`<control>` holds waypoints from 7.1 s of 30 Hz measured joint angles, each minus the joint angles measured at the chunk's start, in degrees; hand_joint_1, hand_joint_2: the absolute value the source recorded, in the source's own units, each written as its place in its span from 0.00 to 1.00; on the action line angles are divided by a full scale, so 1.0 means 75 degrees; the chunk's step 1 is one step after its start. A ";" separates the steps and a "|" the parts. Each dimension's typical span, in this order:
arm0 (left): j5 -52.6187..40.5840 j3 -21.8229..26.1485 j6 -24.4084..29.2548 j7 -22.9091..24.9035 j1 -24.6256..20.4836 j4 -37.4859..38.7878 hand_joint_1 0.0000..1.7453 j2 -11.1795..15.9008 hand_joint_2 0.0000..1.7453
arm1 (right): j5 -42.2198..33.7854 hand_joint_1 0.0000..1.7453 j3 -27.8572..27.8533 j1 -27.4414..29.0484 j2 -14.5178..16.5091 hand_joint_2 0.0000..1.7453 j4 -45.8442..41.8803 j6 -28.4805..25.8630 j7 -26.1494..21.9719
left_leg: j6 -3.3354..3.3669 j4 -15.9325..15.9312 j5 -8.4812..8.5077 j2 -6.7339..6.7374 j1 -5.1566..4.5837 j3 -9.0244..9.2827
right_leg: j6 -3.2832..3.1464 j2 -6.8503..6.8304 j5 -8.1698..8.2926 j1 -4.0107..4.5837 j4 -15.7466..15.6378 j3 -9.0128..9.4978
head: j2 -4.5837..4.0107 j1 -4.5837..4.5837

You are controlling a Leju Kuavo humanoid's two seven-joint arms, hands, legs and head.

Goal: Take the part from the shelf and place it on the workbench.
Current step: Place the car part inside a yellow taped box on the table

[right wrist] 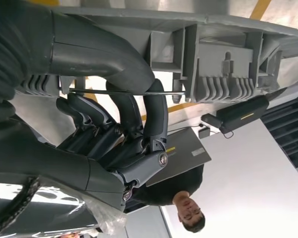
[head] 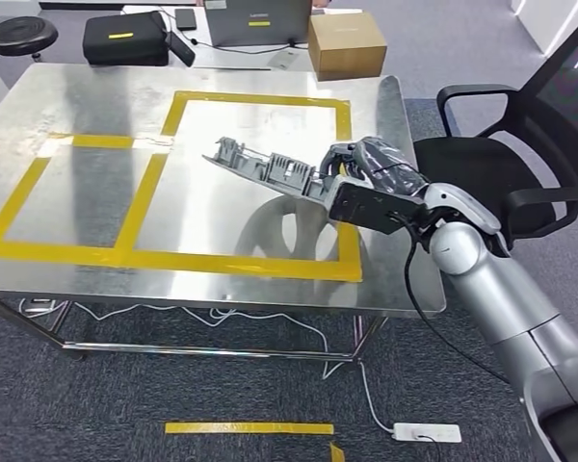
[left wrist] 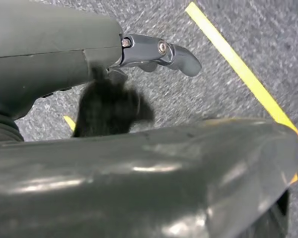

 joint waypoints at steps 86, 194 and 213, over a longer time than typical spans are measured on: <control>0.3900 -0.2237 -0.0783 0.1522 0.1475 -0.3404 0.00 -0.0772 0.00 | -0.0753 1.00 0.0643 -0.0203 0.0389 1.00 0.0591 0.0247 0.0402 | -0.0057 -0.0060 -0.0080 -0.0021 -0.0155 0.0248 | -0.0307 -0.0024 0.0810 0.0168 -0.0457 -0.0212 | 0.0000 -0.0012; 0.5260 -0.4793 -0.0973 0.3050 0.2931 -0.5592 0.00 -0.0949 0.00 | 0.0157 1.00 0.0369 -0.0078 0.1206 1.00 0.1140 0.0263 -0.0238 | -0.0044 -0.0055 -0.0088 -0.0021 -0.0174 0.0249 | -0.0291 -0.0018 0.0808 0.0144 -0.0469 -0.0198 | 0.0000 -0.0010; 0.5247 -0.4693 -0.0858 0.2922 0.2884 -0.5461 0.00 -0.0941 0.00 | 0.0500 1.00 0.0204 -0.0608 0.0858 1.00 0.1400 -0.0380 0.0097 | -0.0044 -0.0054 -0.0088 -0.0021 -0.0176 0.0250 | -0.0289 -0.0015 0.0810 0.0143 -0.0470 -0.0199 | 0.0000 -0.0011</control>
